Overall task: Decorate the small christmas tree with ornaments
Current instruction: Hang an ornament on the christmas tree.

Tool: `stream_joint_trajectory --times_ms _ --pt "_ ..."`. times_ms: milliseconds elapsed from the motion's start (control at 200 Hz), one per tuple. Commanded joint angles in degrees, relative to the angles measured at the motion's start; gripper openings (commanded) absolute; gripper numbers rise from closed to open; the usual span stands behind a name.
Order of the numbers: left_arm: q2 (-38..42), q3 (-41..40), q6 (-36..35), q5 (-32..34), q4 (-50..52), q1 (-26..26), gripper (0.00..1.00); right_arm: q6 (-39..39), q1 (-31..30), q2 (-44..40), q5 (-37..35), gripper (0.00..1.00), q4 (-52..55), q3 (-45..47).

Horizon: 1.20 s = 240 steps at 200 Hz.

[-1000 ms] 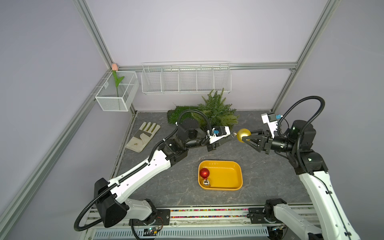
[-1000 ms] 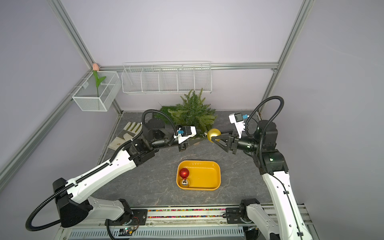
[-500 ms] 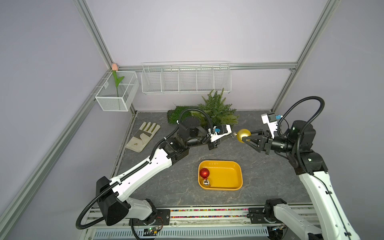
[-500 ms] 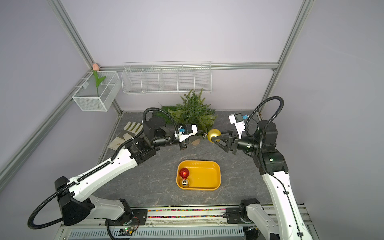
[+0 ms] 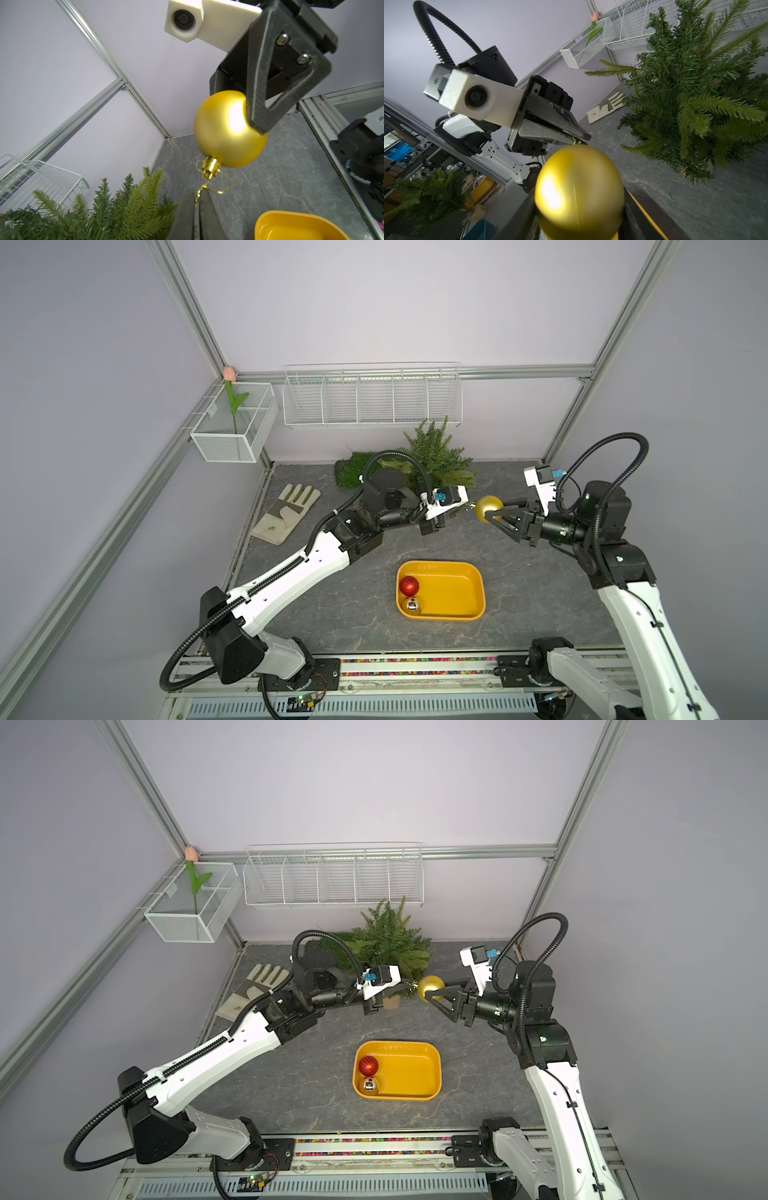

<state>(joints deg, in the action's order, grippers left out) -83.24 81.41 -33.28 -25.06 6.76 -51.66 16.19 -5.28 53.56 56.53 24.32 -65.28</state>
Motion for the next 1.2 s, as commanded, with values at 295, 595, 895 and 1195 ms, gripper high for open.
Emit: stream_joint_trajectory --times_ms 295,595,895,1195 --pt "-10.5 11.7 -5.7 4.6 6.2 0.1 0.08 -1.0 1.8 3.9 -10.2 0.45 -3.6 0.1" --pt "-16.2 17.6 -8.0 7.7 10.1 0.1 0.07 -0.5 4.9 6.6 -10.6 0.45 -6.1 0.9" --pt "-18.9 19.9 -8.2 10.5 10.8 0.2 0.06 -0.5 5.8 9.3 -10.2 0.44 -7.6 0.8" --pt "-18.6 19.8 -8.5 12.1 11.6 0.8 0.05 -0.2 5.9 10.9 -9.9 0.44 -9.3 0.8"
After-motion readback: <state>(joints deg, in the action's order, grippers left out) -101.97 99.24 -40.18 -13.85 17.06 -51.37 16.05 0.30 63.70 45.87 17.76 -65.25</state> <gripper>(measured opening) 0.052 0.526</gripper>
